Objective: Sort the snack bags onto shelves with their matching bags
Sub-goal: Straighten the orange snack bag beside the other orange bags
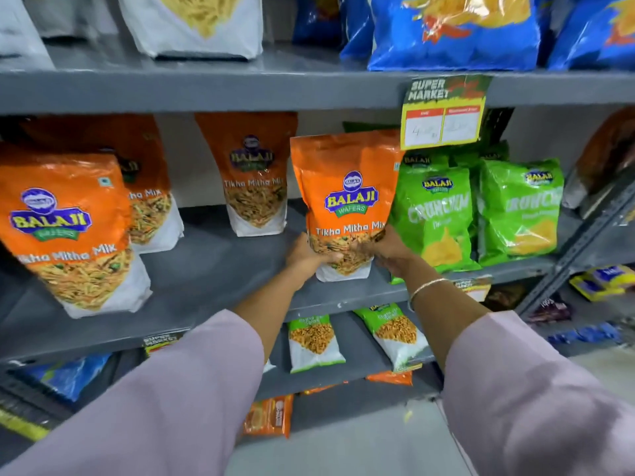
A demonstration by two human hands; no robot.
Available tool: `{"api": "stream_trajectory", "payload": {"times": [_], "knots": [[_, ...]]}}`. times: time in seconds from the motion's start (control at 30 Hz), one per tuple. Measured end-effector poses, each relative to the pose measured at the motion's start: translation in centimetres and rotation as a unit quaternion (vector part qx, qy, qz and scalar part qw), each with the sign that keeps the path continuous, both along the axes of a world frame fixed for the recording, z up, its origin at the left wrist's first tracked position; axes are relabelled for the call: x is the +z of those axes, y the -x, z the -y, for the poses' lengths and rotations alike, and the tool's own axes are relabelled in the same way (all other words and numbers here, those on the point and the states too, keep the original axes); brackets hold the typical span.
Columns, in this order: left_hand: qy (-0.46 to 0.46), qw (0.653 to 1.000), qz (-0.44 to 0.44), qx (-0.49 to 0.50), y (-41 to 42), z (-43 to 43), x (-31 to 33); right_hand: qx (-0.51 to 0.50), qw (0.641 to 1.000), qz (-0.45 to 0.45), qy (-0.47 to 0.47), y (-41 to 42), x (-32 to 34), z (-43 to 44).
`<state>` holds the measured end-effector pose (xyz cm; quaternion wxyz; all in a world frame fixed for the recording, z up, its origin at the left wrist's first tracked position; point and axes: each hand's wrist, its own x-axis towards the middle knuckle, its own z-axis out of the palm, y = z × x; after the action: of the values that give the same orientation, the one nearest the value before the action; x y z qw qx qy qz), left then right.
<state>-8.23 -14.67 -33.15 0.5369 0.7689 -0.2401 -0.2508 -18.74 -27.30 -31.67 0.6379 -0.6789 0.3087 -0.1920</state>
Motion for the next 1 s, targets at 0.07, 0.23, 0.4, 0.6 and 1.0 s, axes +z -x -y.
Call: {"api": "stream_trajectory", "payload": {"times": [0.07,0.23,0.4,0.6,1.0], "knots": [[0.0,0.999,0.017,0.038,0.0,0.4,-0.1,-0.014,1.0,0.001,-0.008,-0.3,-0.3,0.1],[-0.007,0.995,0.04,0.092,-0.3,-0.4,0.6,-0.038,0.999,0.001,0.008,-0.5,0.0,-1.0],[0.007,0.993,0.061,0.1,-1.7,-4.1,1.6,-0.02,1.0,0.01,0.014,-2.6,0.2,-3.7],[-0.016,0.986,0.076,0.146,-5.0,-10.2,2.0,0.008,1.0,0.009,0.019,-6.8,0.3,-9.3],[-0.041,0.985,0.087,0.146,-7.7,-13.8,1.1,0.014,0.999,0.0,0.035,-10.1,-1.5,-12.9]]}}
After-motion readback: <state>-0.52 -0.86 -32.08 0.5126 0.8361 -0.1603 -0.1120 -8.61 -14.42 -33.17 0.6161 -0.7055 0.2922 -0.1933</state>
